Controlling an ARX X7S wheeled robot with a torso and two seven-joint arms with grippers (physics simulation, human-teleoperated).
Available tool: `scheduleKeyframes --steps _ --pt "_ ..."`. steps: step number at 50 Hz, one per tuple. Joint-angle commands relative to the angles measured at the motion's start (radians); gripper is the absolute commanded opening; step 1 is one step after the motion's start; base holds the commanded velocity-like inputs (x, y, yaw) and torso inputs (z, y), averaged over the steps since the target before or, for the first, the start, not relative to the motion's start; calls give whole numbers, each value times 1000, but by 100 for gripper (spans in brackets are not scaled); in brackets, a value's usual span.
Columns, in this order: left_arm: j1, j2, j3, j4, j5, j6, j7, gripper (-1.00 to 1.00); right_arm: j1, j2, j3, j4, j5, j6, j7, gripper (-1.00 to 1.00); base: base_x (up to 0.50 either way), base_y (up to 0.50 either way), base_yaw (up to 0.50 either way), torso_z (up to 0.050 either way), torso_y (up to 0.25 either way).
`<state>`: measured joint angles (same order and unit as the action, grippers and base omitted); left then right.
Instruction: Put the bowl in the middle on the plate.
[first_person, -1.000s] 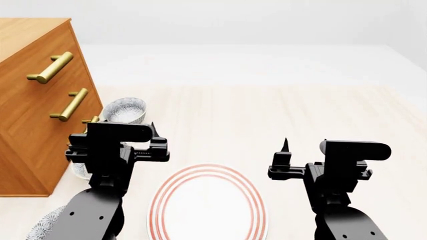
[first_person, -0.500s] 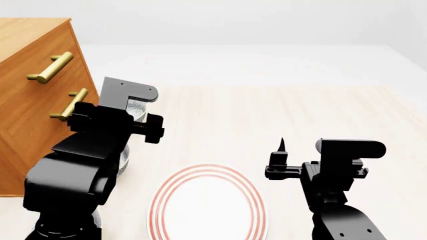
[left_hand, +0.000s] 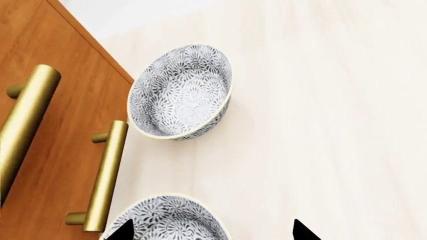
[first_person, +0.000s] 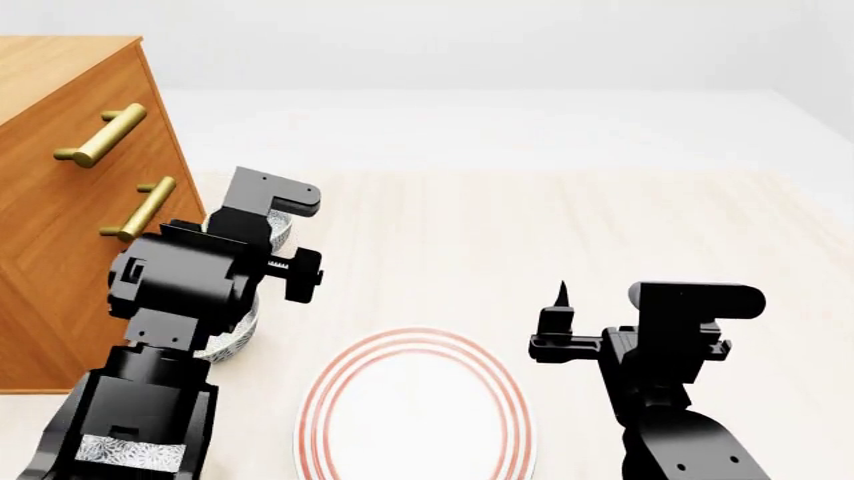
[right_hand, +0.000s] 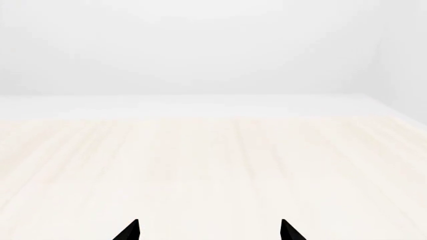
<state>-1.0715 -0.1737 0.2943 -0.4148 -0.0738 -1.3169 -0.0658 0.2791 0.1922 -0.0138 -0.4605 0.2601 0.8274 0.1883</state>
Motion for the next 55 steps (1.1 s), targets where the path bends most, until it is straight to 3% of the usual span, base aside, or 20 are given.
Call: scheduleKeyframes --steps 1,15,32,36,54,55 --pt "-48 11 22 -153 -12 8 26 100 1 2 0 10 9 -4 3 100 0 0 0 0 0" --pt "-41 15 57 -219 -25 32 58 100 -1 5 -6 18 13 -9 7 100 0 0 0 0 0" --pt "-147 84 72 -687 -11 297 55 100 -5 9 -13 27 22 -18 11 100 0 0 0 0 0" --pt "-209 111 72 -889 -6 409 54 100 -3 11 -14 31 24 -19 12 100 0 0 0 0 0" --pt "-183 98 16 -894 41 371 1 100 -4 18 -14 25 34 -19 22 100 0 0 0 0 0" --pt "-177 92 -7 -894 37 368 -41 -100 -3 17 -13 26 36 -21 21 100 0 0 0 0 0"
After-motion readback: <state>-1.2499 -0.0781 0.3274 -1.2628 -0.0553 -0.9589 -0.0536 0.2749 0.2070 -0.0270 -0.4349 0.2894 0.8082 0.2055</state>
